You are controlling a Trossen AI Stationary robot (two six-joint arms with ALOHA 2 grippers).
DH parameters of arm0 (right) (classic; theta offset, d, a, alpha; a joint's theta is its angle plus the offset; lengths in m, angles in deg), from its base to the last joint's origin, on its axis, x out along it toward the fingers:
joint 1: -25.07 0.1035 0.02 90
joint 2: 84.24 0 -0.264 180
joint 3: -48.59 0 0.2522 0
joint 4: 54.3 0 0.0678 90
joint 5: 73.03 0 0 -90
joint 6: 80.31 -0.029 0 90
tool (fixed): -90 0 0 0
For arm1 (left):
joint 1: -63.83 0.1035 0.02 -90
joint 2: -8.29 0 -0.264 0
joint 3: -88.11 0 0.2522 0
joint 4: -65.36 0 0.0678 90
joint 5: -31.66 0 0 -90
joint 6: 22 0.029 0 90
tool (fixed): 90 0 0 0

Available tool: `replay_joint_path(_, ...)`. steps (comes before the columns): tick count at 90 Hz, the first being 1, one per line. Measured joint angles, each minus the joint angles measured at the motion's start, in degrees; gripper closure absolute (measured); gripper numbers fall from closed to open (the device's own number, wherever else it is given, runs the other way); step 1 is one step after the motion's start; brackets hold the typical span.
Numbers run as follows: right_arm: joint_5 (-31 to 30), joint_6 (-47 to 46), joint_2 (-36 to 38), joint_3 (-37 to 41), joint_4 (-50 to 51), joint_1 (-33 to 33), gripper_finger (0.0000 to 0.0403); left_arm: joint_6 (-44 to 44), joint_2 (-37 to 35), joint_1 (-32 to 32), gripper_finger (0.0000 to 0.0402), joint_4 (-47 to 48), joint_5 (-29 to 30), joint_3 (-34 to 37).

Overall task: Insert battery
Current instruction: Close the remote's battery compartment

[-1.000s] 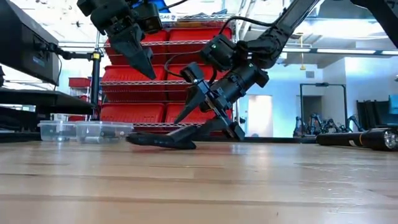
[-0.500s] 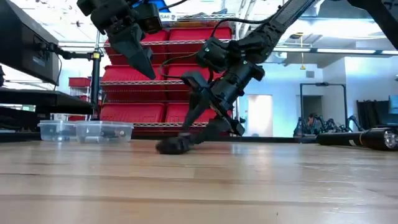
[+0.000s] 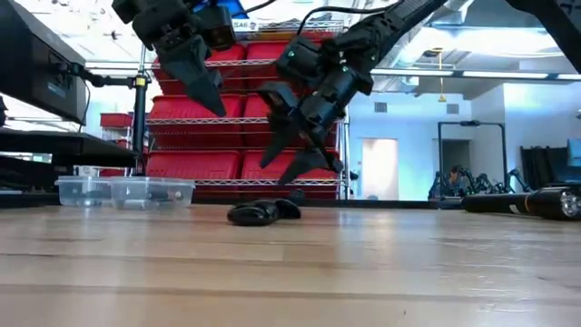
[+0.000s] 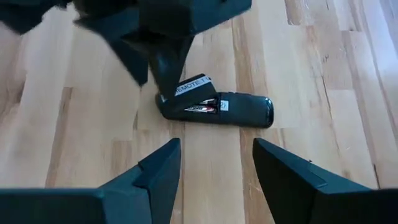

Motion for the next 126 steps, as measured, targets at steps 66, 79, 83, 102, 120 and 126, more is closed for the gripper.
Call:
replay_joint_path(66, -20.5, 3.6, -0.4, 5.6, 2.7, 8.8, 0.0205, -8.8, 3.0, -0.4, 0.0222, -14.6, 0.3, 12.0)
replay_joint_path(79, -22.5, 3.9, -1.2, 5.4, 3.3, 9.2, 0.0205, -9.9, 8.3, -1.6, 0.0222, -20.1, 0.3, 13.5)
replay_joint_path(83, -22.8, 4.0, -1.6, 5.3, 3.4, 9.4, 0.0205, -9.9, 10.6, -2.3, 0.0222, -21.6, 0.3, 13.5)
replay_joint_path(102, -23.0, 3.9, -2.3, 5.2, 3.1, 10.6, 0.0205, -11.4, 19.5, -4.9, 0.0222, -27.8, 0.3, 12.8)
replay_joint_path(120, -23.1, 3.2, -2.5, 4.8, 2.6, 11.7, 0.0205, -14.3, 22.4, -5.2, 0.0222, -31.2, 0.3, 12.3)
replay_joint_path(126, -23.0, 2.3, -2.5, 4.8, 2.2, 11.8, 0.0205, -14.5, 22.4, -5.2, 0.0222, -31.7, 0.4, 12.4)
